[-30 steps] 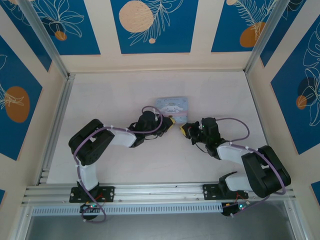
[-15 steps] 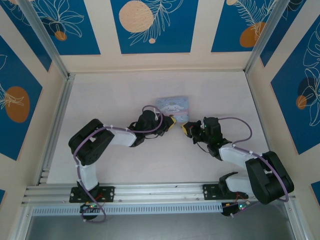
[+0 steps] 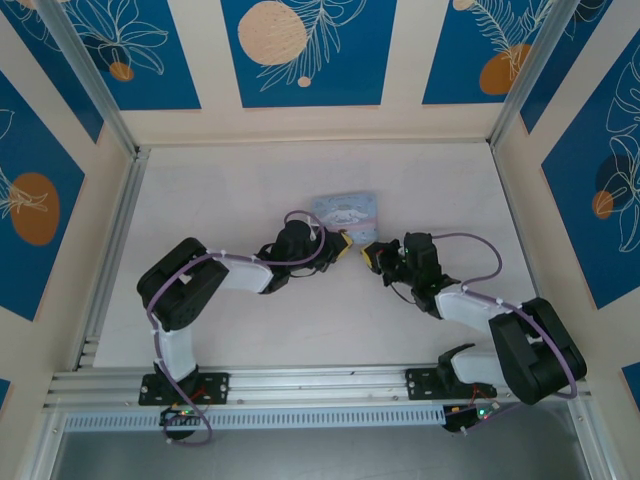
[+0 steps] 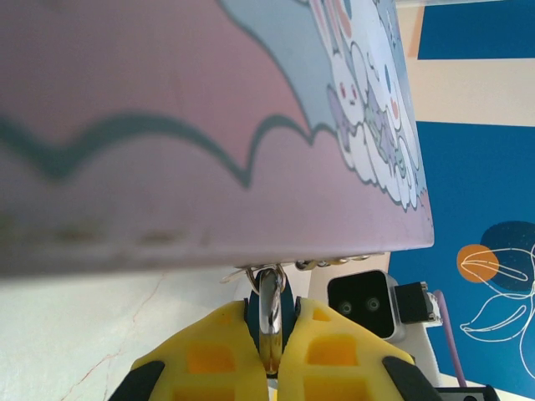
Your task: Unlock a padlock with a key
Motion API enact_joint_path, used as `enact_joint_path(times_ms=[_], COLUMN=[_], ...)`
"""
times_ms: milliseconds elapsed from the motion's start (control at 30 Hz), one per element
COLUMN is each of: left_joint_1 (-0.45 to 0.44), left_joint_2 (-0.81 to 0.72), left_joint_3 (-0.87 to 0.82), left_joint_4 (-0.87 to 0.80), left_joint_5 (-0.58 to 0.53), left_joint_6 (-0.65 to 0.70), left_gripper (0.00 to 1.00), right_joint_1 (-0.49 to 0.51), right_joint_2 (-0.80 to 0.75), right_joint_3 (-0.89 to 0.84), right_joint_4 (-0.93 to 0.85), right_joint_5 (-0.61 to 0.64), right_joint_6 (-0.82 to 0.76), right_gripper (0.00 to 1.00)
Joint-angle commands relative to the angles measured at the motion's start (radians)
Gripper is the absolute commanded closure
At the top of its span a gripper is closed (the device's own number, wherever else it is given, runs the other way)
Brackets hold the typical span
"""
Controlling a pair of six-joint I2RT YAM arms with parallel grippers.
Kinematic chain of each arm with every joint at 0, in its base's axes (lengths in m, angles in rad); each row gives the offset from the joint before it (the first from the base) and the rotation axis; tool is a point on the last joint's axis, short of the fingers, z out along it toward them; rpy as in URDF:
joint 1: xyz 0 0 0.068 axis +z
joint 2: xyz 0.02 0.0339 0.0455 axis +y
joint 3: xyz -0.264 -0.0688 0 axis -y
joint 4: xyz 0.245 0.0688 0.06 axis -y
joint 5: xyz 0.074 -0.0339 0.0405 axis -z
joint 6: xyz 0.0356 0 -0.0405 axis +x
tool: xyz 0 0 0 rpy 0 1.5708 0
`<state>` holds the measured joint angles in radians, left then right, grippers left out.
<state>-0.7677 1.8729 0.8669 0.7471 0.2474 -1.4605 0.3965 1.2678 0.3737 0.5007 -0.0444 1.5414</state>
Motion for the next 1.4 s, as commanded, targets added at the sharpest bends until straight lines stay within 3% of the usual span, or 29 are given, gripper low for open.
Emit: enact_joint_path(times_ms=[0, 1367], left_joint_1=[0.008, 0.007], left_joint_2=[-0.038, -0.043], left_joint_3=[0.034, 0.045], left_joint_4=[0.046, 0.038], left_joint_5=[0.003, 0.000], left_joint_6=[-0.009, -0.009], left_gripper=[1.00, 1.00], right_joint_1=[0.010, 0.029], right_joint_2=[0.020, 0.085], right_joint_3=[0.037, 0.105], right_joint_4=[-0.011, -0.032], right_joint_5=[0.036, 0.059], right_joint_6=[0.014, 0.016], right_gripper=[1.00, 1.00])
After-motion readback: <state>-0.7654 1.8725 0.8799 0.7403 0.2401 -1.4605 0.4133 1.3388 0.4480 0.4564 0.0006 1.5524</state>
